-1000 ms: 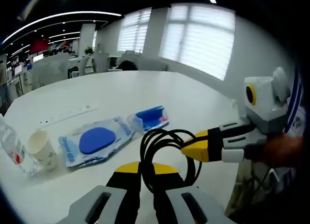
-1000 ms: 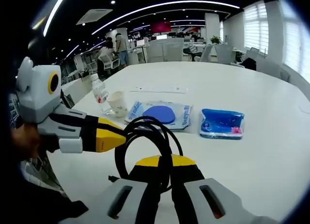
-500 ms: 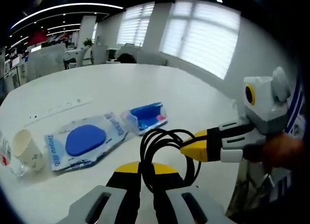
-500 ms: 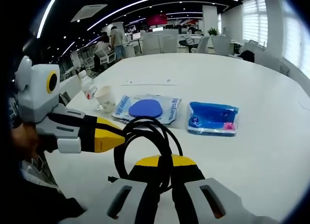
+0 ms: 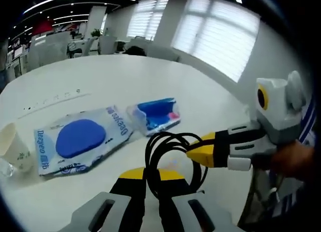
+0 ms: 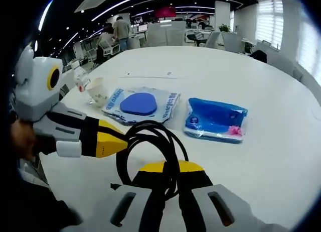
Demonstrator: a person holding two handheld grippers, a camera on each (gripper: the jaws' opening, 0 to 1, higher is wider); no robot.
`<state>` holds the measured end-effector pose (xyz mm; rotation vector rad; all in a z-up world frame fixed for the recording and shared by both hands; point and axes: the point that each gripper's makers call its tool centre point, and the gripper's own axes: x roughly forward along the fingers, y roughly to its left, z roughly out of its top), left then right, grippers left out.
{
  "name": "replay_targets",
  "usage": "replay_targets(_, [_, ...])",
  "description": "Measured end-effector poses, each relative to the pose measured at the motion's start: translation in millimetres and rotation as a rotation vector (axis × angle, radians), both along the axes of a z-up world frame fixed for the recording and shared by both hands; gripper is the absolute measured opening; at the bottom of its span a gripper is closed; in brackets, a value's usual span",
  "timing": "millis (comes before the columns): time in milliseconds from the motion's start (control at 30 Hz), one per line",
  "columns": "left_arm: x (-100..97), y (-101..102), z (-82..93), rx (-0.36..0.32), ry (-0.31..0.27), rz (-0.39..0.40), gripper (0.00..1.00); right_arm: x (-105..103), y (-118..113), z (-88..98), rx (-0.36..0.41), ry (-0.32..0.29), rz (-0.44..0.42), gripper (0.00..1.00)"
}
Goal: Arrange the tabletop items into an orderly group along one side of the table until the central work area is clear of visible clutter.
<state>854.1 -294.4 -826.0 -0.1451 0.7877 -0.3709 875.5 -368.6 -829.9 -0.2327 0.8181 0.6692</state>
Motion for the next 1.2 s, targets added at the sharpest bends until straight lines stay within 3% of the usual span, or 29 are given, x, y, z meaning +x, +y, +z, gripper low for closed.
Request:
replay_targets(400, [11.5, 1.1, -19.5, 0.001, 0.052, 0.029, 0.04, 12.0, 0.2, -25.7, -0.018, 0.022, 0.041, 0.04])
replay_targets(733, [17.9, 7.2, -33.0, -0.001, 0.076, 0.048, 0.05, 18.9, 2.9, -36.1, 0.0, 0.054, 0.015, 0.05])
replay_targets(933, [17.8, 8.1, -40.7, 0.039, 0.086, 0.003, 0.07, 17.3, 4.9, -40.7, -0.02, 0.027, 0.058, 0.07])
replay_targets(1033, [18.6, 4.2, -38.7, 0.111, 0.03, -0.084, 0.12, 13.2, 7.7, -38.1, -0.003, 0.021, 0.087, 0.16])
replay_targets(1200, [20.7, -5.2, -25.5, 0.074, -0.004, -0.071, 0.22, 14.3, 9.2, -24.9, 0.024, -0.016, 0.091, 0.29])
